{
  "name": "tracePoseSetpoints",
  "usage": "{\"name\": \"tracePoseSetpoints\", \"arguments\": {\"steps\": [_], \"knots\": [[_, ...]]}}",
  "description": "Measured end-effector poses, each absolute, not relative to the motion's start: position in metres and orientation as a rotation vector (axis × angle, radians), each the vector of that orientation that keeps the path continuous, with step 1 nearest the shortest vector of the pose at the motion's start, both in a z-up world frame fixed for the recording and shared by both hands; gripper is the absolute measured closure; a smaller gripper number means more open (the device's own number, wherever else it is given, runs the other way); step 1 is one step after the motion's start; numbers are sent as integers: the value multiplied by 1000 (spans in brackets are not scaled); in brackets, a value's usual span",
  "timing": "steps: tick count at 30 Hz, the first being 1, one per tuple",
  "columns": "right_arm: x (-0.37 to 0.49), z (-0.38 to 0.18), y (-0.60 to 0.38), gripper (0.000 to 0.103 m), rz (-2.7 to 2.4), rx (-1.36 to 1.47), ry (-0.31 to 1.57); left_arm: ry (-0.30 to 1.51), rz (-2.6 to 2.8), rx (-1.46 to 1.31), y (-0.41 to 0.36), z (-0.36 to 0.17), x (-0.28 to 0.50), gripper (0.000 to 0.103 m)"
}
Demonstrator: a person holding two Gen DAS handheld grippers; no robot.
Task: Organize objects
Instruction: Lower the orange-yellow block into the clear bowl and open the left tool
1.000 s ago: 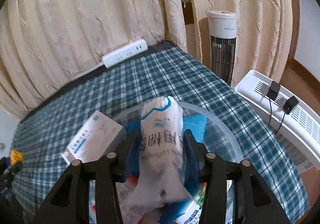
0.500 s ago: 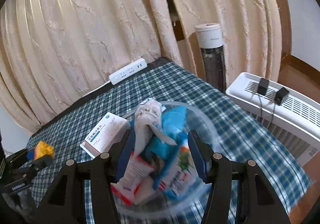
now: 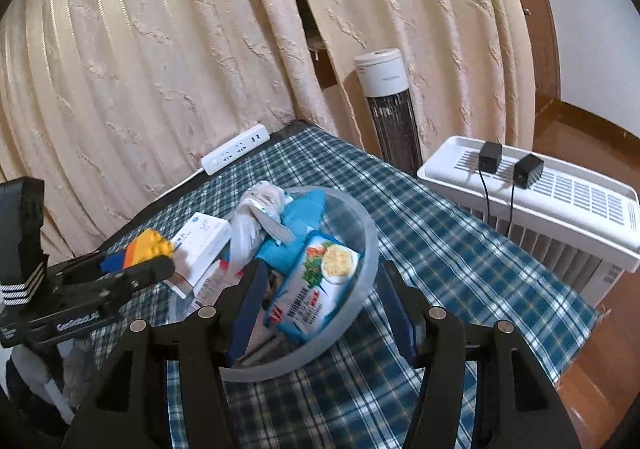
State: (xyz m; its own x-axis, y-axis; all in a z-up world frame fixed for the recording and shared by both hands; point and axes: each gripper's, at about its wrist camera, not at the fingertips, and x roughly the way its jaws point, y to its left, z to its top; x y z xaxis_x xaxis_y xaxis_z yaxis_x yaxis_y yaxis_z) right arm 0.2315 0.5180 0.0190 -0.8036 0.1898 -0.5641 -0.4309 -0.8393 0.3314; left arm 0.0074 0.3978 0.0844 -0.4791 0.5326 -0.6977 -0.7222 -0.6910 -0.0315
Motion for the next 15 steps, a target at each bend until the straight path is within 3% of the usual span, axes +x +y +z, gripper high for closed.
{"name": "tracePoseSetpoints", "arguments": {"steps": [11, 12, 14, 15], "knots": [[233, 2, 524, 44, 2597, -768, 707, 362, 2158, -937, 417, 70, -6, 50], [232, 2, 524, 44, 2597, -769, 711, 359, 2154, -943, 418, 69, -8, 47], [231, 1, 524, 44, 2599, -770, 717, 350, 2158, -948, 418, 69, -10, 18], [231, 0, 523, 44, 2600, -772, 720, 336, 2172, -930, 415, 71, -9, 15]]}}
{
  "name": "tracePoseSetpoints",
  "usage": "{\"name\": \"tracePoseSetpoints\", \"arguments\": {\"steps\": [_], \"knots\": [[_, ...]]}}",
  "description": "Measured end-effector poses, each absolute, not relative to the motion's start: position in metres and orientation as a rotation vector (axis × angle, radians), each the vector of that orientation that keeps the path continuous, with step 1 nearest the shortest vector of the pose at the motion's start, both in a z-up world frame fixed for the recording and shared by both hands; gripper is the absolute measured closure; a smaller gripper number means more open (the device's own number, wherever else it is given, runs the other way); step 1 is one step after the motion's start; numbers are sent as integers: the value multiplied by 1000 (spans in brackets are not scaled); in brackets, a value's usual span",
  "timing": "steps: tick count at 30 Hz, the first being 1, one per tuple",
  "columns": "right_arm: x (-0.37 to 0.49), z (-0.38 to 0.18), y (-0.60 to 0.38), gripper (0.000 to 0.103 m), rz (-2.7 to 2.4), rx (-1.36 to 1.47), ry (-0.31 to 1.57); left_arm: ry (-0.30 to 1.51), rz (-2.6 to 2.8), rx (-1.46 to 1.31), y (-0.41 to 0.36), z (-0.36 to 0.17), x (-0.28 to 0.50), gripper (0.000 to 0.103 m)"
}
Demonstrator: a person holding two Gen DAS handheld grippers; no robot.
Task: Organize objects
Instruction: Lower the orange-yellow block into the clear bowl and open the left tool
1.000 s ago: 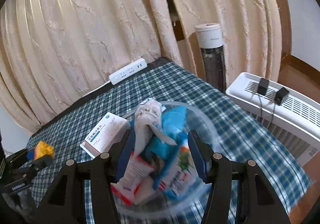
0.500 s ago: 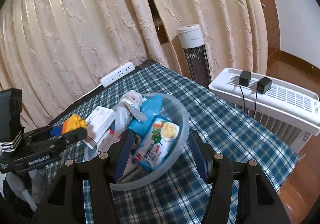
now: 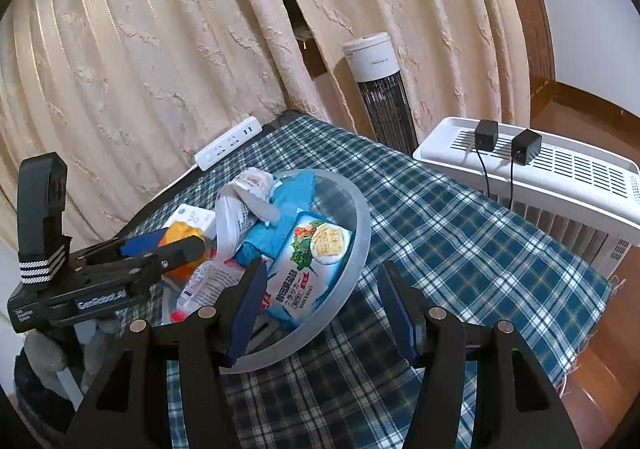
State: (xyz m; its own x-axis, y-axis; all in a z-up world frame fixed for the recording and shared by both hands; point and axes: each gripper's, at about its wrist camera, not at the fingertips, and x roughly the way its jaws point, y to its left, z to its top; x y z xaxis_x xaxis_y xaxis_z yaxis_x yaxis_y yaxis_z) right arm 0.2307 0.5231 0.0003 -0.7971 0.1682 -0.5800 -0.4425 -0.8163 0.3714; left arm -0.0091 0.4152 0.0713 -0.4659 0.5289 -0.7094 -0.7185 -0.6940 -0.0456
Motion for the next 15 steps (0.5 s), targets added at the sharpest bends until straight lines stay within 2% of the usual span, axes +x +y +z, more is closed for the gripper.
{"name": "tracePoseSetpoints", "arguments": {"steps": [3, 8, 12, 15], "knots": [[229, 0, 519, 44, 2604, -782, 717, 329, 2180, -903, 410, 78, -7, 14], [228, 1, 509, 44, 2617, -802, 703, 309, 2204, -879, 397, 87, -4, 7], [227, 3, 498, 39, 2627, -823, 690, 295, 2232, -860, 383, 93, 0, 1], [227, 5, 489, 33, 2629, -840, 662, 301, 2264, -846, 372, 97, 4, 0]]}}
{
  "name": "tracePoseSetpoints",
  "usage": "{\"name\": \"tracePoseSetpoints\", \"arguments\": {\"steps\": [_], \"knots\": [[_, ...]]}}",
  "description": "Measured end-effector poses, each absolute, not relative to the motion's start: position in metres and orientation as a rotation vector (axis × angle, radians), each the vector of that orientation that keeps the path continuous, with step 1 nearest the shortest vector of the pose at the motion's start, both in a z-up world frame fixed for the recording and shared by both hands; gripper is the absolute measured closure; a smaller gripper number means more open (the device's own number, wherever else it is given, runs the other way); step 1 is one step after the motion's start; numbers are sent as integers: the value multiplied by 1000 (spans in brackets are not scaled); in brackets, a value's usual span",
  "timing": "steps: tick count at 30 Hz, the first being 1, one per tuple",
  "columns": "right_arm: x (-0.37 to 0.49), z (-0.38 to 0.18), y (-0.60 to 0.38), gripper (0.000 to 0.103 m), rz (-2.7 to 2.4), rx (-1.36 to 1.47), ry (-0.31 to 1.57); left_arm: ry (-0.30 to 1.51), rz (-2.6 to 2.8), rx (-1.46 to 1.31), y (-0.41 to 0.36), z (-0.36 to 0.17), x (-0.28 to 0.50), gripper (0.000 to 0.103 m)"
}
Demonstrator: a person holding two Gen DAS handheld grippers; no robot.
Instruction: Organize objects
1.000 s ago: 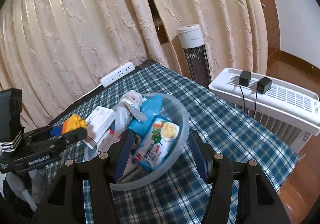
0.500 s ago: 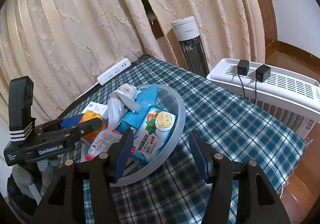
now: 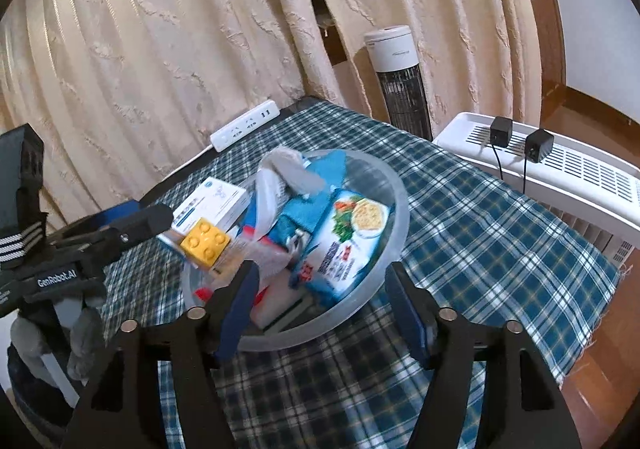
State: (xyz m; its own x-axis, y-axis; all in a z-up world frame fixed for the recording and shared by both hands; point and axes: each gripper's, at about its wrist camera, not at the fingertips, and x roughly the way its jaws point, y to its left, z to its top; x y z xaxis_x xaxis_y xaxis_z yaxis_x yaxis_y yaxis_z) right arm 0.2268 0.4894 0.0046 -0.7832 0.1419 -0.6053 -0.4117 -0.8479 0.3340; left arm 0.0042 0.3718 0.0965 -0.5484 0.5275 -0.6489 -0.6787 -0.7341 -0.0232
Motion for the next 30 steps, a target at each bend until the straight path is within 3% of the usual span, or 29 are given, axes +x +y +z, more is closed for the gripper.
{"name": "tracePoseSetpoints", "arguments": {"steps": [7, 30], "knots": [[225, 8, 463, 18, 2602, -873, 573, 335, 2326, -812, 353, 98, 20, 0], [212, 9, 407, 14, 2497, -938, 275, 470, 2426, -808, 330, 85, 40, 0]]}}
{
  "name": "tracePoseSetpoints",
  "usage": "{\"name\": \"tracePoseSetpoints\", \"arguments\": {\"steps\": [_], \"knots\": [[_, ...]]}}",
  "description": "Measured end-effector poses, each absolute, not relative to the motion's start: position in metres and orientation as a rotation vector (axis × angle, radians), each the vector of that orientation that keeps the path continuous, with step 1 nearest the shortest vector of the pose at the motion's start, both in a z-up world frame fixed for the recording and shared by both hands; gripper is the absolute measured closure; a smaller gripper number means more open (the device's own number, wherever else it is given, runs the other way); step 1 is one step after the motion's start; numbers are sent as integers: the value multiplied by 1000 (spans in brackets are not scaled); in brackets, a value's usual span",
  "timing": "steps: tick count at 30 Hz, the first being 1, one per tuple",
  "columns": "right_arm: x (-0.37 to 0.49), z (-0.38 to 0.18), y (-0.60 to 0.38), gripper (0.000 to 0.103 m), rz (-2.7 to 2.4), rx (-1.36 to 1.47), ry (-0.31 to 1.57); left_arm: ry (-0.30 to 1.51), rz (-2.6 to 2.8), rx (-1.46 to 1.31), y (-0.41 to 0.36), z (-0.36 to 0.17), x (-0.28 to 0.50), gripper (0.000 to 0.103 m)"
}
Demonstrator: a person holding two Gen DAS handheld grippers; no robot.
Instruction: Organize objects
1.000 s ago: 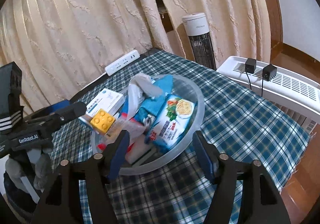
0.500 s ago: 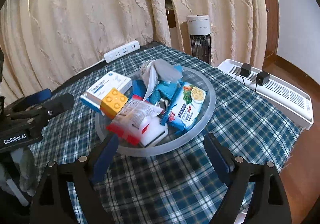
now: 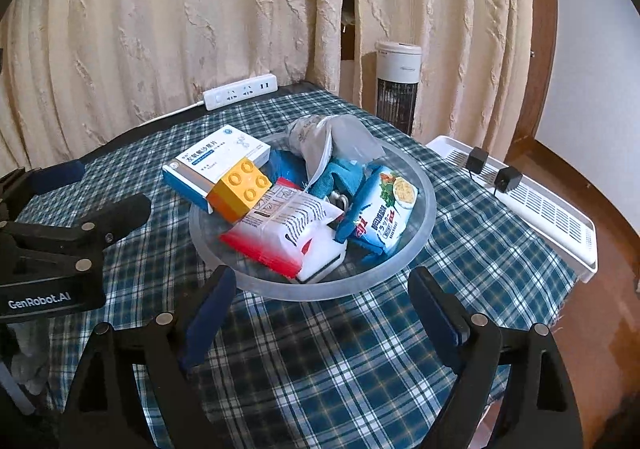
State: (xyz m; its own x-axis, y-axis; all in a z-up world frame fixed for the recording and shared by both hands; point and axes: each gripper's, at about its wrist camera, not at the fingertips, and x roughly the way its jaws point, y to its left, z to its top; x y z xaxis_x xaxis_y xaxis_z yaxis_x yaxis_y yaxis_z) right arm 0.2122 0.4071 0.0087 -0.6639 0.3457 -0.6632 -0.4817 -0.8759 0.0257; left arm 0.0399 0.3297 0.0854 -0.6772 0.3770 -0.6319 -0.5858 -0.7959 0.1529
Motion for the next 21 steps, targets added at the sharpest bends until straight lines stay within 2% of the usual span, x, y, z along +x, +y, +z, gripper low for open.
{"name": "tracePoseSetpoints", "arguments": {"steps": [21], "knots": [[210, -3, 410, 14, 2482, -960, 289, 533, 2393, -857, 335, 72, 38, 0]]}}
